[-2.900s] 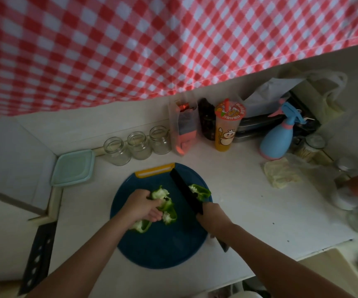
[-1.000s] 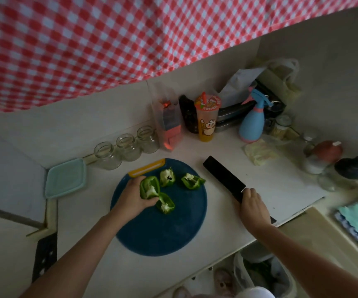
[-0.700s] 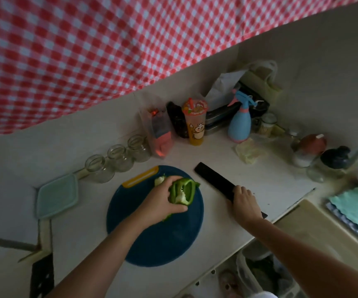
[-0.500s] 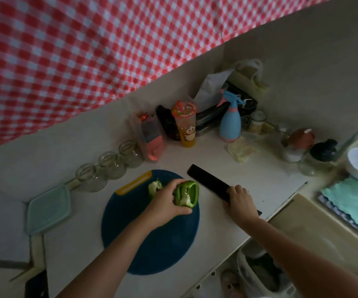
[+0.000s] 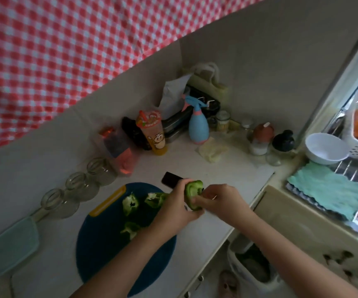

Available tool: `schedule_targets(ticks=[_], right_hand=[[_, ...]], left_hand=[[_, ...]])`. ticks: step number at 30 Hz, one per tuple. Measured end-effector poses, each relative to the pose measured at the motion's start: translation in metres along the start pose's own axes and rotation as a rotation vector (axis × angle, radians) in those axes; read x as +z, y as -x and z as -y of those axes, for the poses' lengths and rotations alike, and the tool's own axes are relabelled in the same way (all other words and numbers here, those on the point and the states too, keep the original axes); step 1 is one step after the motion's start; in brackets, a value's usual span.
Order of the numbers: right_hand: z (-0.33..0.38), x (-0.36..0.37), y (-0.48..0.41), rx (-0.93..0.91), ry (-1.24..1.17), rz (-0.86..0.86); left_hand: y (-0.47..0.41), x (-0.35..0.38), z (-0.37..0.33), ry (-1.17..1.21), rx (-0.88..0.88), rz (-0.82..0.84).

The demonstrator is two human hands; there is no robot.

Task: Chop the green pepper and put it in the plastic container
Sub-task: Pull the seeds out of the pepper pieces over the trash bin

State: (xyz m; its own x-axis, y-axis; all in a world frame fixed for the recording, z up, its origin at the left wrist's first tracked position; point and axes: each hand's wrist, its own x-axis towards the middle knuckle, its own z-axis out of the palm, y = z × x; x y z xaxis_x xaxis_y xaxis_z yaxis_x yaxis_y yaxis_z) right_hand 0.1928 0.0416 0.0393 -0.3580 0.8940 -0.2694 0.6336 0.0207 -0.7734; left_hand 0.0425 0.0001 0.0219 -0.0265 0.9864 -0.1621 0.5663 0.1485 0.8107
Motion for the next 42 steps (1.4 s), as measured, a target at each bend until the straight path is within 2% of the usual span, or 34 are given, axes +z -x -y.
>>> schedule_targets(ticks=[3,7,11,14,17,20,24,29,31,38,42], right_hand=[[-0.009,-0.015,-0.006,0.082,-0.053,0.019],[-0.027,-0.040,-0.010,0.133,-0.013,0.073],[-0.043,-0.067,-0.010,0.162,0.153,0.090],[-0.051,-0.081,-0.003,0.100,0.165,0.131],[-0.059,-0.090,0.007,0.029,0.219,0.142],[-0.070,-0.098,0.013,-0.012,0.198,0.153],[-0.082,-0.099,0.021,-0.002,0.210,0.128],[-0.097,-0.101,0.028,0.086,0.318,0.120],[-0.106,-0.100,0.029,0.125,0.295,0.162],[-0.125,-0.094,0.030,0.121,0.453,0.232],[-0.130,-0.099,0.031,0.103,0.445,0.246]], left_hand=[[-0.014,0.021,-0.012,-0.014,0.028,0.012],[-0.027,0.038,-0.026,0.023,0.017,0.160],[-0.041,0.041,-0.038,0.300,-0.021,0.324],[-0.050,0.039,-0.049,0.437,-0.057,0.423],[-0.058,0.043,-0.056,0.433,-0.069,0.585],[-0.064,0.052,-0.059,0.303,0.000,0.692],[-0.067,0.074,-0.062,0.152,0.081,0.648],[-0.073,0.097,-0.054,0.154,0.101,0.594],[-0.075,0.106,-0.049,0.173,0.076,0.636],[-0.072,0.126,-0.037,0.344,-0.119,0.734],[-0.075,0.128,-0.038,0.355,-0.121,0.741]])
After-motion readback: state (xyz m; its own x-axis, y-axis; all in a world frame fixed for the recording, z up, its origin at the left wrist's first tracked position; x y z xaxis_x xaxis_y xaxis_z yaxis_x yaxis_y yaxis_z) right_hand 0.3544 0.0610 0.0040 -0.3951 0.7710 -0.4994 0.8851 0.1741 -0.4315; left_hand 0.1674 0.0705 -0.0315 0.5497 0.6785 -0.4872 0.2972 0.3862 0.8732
